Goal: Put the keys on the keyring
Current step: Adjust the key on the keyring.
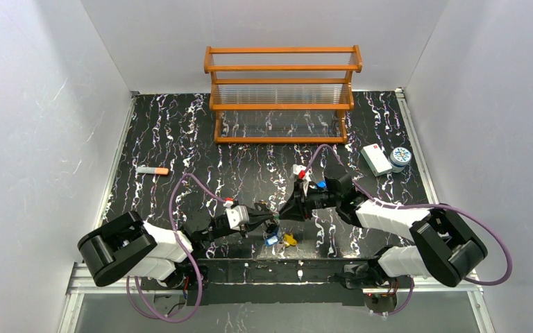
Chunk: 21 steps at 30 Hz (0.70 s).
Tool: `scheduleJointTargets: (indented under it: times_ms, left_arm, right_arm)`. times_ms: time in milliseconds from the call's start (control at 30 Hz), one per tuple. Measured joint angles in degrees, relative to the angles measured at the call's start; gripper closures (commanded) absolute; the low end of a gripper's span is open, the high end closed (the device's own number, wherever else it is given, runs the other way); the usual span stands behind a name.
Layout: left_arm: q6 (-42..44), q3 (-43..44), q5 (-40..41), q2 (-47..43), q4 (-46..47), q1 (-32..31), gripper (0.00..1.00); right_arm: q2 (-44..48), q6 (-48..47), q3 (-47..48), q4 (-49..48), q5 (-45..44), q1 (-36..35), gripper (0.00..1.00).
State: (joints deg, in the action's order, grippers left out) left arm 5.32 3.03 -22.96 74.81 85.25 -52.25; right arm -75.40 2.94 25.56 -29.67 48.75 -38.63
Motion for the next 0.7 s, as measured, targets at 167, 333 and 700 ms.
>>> scheduleJointTargets:
  times_ms: [167, 333, 700]
  left_arm:
    - [-0.02, -0.48, 0.02, -0.68, 0.0, 0.0, 1.0]
    - [-0.02, -0.55, 0.02, -0.68, -0.02, 0.0, 1.0]
    - [-0.02, -0.55, 0.02, -0.68, -0.02, 0.0, 1.0]
  right_arm:
    - [3.74, -2.62, -1.44, 1.31, -0.48, 0.0, 0.71]
    - [5.95, -5.35, -2.14, 0.96, 1.92, 0.0, 0.71]
    - [4.0, -6.86, -2.97, -4.26, 5.46, -1.18, 0.69]
